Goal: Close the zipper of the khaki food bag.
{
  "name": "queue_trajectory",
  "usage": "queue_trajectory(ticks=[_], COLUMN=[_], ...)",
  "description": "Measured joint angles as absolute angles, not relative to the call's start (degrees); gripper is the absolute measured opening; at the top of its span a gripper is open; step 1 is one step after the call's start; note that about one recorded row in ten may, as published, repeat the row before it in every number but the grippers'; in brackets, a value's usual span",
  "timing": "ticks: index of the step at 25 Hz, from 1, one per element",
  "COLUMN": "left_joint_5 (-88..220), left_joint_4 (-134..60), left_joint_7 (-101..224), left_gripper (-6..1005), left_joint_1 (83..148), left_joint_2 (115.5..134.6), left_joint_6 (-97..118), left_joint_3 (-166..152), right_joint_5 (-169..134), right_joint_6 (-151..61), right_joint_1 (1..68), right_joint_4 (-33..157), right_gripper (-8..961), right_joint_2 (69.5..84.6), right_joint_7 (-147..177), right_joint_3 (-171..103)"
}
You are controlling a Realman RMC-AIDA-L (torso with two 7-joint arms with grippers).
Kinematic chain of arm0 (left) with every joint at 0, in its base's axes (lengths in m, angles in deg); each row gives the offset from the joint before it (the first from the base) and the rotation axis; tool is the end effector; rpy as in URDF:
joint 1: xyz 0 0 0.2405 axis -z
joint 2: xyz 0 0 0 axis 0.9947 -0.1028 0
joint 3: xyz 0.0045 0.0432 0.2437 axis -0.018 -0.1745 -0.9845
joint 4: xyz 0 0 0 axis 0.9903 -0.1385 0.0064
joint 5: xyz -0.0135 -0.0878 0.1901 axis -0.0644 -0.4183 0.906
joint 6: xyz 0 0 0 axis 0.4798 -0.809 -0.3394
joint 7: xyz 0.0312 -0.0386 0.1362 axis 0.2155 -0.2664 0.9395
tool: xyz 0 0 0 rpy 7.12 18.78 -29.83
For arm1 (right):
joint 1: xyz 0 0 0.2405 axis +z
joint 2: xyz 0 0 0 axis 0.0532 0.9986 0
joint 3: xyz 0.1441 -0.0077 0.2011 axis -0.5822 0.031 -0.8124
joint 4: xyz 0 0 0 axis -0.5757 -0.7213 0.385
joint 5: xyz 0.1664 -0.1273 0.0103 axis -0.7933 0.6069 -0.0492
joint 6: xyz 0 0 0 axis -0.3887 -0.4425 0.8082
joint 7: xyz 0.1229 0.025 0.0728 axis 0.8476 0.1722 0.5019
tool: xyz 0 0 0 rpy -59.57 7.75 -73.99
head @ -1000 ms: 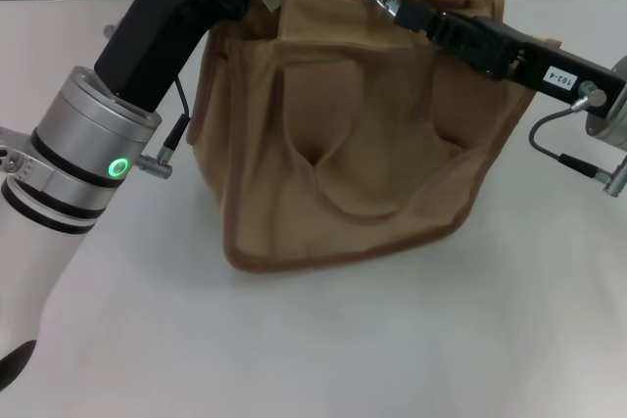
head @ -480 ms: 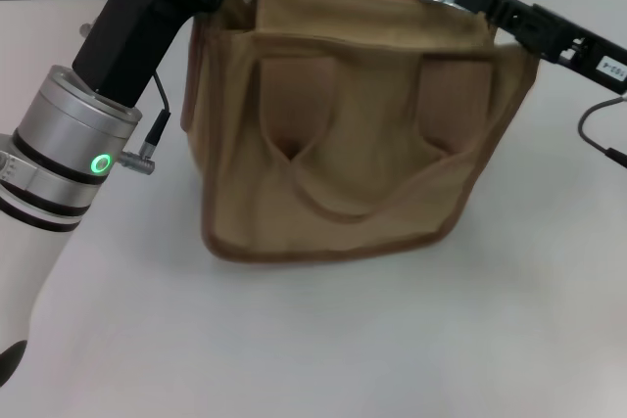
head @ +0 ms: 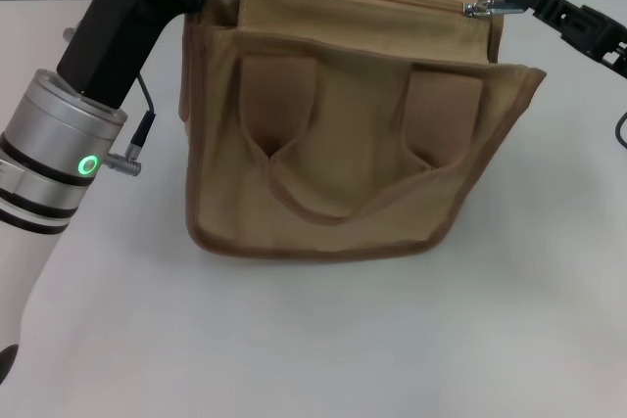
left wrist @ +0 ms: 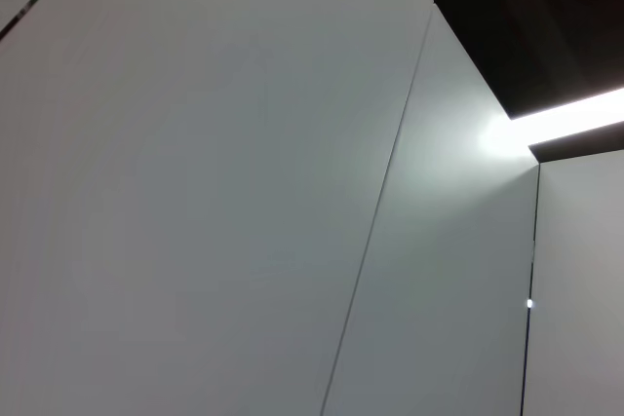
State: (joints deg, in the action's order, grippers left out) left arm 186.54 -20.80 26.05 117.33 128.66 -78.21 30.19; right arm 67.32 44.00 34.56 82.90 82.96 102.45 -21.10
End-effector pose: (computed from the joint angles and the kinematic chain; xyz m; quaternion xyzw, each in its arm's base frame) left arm -0.1857 0.3197 -0.0112 -0.6837 -0.1549 -0.6402 0.3141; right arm 0.2439 0.3296 0.0396 -0.7666 0.3539 0.5192 0.1322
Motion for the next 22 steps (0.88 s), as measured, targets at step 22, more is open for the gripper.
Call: queue_trajectory(ticks=[22], left_joint_5=[186.58], left_joint_4=[-27.27], left_joint_7=[24.60], left_gripper=[186], left_joint_1=[111.60], left_joint_2=[128.69], left_joint_6=[-78.22], left_joint_3=[29.65], right_joint_5=[53.45], right_joint_6=[56.48], right_joint_1=[28.64], right_joint_4=[75.37], right_gripper=[429], right_joint_2=[83.62], right_joint_7=[79.70], right_joint_3=[-18.43])
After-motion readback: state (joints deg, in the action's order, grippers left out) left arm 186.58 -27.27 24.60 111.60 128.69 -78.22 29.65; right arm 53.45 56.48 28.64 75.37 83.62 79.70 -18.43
